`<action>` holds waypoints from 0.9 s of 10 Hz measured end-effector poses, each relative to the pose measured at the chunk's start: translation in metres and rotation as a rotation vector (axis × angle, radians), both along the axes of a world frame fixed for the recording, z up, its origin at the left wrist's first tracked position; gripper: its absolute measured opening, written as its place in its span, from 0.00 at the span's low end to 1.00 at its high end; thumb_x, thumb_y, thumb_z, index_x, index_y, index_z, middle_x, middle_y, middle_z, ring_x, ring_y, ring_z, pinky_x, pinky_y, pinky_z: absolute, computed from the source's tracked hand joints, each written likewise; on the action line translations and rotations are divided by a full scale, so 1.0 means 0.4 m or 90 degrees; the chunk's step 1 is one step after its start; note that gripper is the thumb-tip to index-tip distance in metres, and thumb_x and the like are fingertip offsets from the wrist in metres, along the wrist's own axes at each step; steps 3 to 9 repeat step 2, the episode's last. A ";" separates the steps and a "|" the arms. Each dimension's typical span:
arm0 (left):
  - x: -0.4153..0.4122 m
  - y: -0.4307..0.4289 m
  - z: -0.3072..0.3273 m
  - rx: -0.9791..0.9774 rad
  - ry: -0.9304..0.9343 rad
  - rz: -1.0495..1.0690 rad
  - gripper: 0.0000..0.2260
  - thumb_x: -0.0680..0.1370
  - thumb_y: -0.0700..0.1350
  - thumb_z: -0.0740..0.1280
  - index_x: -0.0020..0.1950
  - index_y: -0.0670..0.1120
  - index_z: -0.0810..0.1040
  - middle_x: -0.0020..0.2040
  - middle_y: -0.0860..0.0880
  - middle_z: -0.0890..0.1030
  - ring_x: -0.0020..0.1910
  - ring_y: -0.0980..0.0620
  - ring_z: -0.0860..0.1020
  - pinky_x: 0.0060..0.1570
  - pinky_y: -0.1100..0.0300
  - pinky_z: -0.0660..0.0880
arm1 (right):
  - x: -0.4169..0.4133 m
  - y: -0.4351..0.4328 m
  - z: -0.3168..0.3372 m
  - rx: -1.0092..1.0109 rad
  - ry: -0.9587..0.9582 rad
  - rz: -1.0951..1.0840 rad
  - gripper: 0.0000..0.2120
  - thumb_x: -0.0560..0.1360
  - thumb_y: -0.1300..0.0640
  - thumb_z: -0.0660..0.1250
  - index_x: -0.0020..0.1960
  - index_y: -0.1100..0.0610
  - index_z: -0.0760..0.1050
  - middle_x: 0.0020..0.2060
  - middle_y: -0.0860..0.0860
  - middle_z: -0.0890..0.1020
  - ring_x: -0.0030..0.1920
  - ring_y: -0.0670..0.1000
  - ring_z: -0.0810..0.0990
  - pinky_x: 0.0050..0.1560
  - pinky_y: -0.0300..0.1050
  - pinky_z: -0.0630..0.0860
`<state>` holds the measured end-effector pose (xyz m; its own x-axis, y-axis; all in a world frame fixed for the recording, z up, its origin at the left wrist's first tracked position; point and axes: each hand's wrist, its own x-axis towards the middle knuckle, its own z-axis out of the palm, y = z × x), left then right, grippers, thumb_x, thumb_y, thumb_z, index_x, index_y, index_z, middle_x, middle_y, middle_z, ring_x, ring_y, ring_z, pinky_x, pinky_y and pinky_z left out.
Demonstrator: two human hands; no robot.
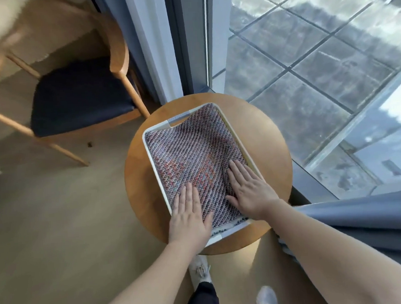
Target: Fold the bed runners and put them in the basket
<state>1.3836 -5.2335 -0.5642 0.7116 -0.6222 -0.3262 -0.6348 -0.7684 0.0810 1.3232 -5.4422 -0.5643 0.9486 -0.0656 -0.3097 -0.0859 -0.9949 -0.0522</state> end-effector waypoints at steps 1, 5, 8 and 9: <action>-0.025 0.027 0.037 0.012 0.004 0.019 0.32 0.78 0.62 0.36 0.72 0.43 0.28 0.73 0.44 0.29 0.71 0.49 0.27 0.70 0.53 0.29 | -0.008 0.006 0.026 0.035 0.008 -0.019 0.37 0.77 0.34 0.33 0.75 0.60 0.31 0.74 0.57 0.32 0.73 0.55 0.27 0.71 0.48 0.29; -0.050 0.051 0.094 -0.015 0.016 0.009 0.32 0.80 0.60 0.41 0.74 0.44 0.32 0.75 0.46 0.33 0.71 0.52 0.28 0.67 0.58 0.26 | -0.041 0.000 0.074 0.069 0.018 -0.025 0.38 0.78 0.35 0.38 0.76 0.59 0.33 0.74 0.56 0.33 0.74 0.54 0.31 0.73 0.48 0.32; -0.050 0.051 0.094 -0.015 0.016 0.009 0.32 0.80 0.60 0.41 0.74 0.44 0.32 0.75 0.46 0.33 0.71 0.52 0.28 0.67 0.58 0.26 | -0.041 0.000 0.074 0.069 0.018 -0.025 0.38 0.78 0.35 0.38 0.76 0.59 0.33 0.74 0.56 0.33 0.74 0.54 0.31 0.73 0.48 0.32; -0.050 0.051 0.094 -0.015 0.016 0.009 0.32 0.80 0.60 0.41 0.74 0.44 0.32 0.75 0.46 0.33 0.71 0.52 0.28 0.67 0.58 0.26 | -0.041 0.000 0.074 0.069 0.018 -0.025 0.38 0.78 0.35 0.38 0.76 0.59 0.33 0.74 0.56 0.33 0.74 0.54 0.31 0.73 0.48 0.32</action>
